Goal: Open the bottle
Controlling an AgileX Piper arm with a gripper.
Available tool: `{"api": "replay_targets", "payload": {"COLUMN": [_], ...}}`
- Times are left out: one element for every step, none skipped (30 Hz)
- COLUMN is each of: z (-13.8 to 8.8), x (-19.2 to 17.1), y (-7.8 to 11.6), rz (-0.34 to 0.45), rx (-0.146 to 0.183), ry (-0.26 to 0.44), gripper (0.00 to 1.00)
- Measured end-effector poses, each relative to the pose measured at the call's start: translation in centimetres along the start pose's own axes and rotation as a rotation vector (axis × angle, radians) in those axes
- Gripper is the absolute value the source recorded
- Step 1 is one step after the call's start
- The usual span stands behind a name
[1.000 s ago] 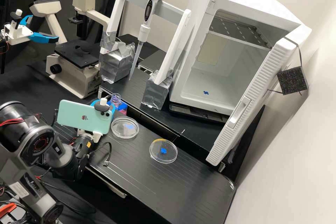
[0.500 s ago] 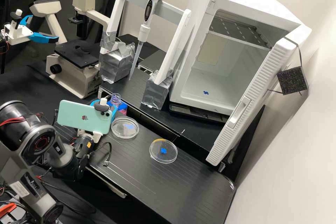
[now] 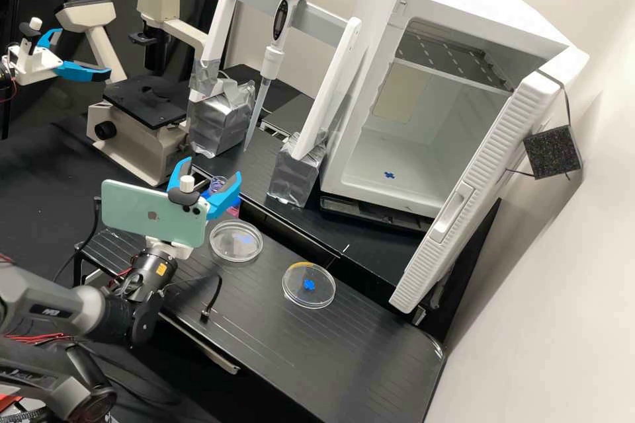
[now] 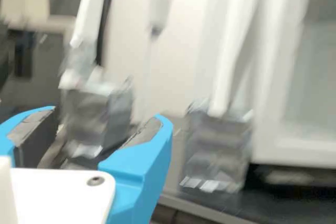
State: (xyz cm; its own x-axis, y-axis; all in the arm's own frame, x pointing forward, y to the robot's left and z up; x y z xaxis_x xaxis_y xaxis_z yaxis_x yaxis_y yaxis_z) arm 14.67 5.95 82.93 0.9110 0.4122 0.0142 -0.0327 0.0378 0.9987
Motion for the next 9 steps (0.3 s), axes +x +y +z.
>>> {"api": "replay_targets", "payload": {"z": [-0.1,0.0,0.1,0.4,0.5,0.8,1.0,1.2,1.4], "x": [-0.1,-0.1,-0.2,-0.2,-0.3,-0.3,-0.3,-0.3,-0.2], "y": [0.4,0.8,1.1,1.5,1.6,1.7,1.8,1.8,1.7], "rz": [0.040,0.083,0.117,0.160,0.174,0.185,0.187,0.188,0.188], "rx": [0.007,0.021,0.032,0.057,0.072,0.092,0.105,0.117,0.127], "ry": [-0.003,-0.021,-0.032,-0.054,-0.064,-0.082,-0.091,-0.102,-0.115], "gripper": [1.00,1.00,1.00,1.00,1.00,1.00,1.00,1.00,1.00]}}
